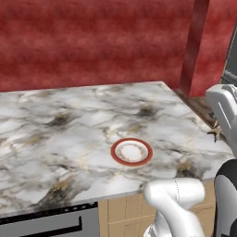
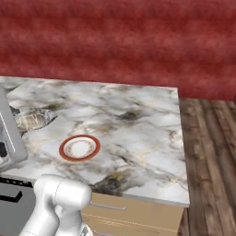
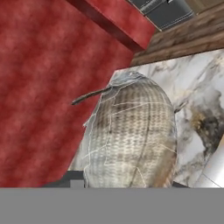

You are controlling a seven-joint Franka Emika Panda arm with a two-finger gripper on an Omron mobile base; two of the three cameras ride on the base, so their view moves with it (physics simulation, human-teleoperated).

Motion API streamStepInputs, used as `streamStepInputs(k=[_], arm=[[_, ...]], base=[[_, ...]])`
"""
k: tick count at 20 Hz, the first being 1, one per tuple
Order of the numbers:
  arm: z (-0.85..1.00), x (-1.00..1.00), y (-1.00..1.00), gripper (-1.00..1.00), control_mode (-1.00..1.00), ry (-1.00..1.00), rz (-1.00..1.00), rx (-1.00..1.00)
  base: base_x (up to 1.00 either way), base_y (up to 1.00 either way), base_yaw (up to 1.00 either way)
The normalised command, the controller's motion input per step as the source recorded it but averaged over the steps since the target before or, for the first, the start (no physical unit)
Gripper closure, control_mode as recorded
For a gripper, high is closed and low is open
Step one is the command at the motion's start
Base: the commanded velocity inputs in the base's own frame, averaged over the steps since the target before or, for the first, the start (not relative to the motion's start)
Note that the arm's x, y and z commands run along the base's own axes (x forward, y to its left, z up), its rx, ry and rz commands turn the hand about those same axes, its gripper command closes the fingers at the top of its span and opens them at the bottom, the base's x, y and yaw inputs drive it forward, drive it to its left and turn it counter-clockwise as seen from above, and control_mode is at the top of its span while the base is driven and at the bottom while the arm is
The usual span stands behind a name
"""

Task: Place the fish on the bottom rack of the oven, and slide the tray back inside. Close the oven door.

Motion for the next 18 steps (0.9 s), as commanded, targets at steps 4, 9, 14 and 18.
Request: streamStepInputs(k=[4, 9, 14, 18], arm=[[0.00, 0.00, 0.00, 1.00, 1.00, 0.00, 0.00, 0.00], [0.00, 0.00, 0.00, 1.00, 1.00, 0.00, 0.00, 0.00], [0.00, 0.00, 0.00, 1.00, 1.00, 0.00, 0.00, 0.00], [0.00, 0.00, 0.00, 1.00, 1.00, 0.00, 0.00, 0.00]], base=[[0.12, -0.54, -0.21], [-0.58, -1.00, -0.29], [-0.43, -1.00, -0.31], [-0.21, -1.00, -0.31]])
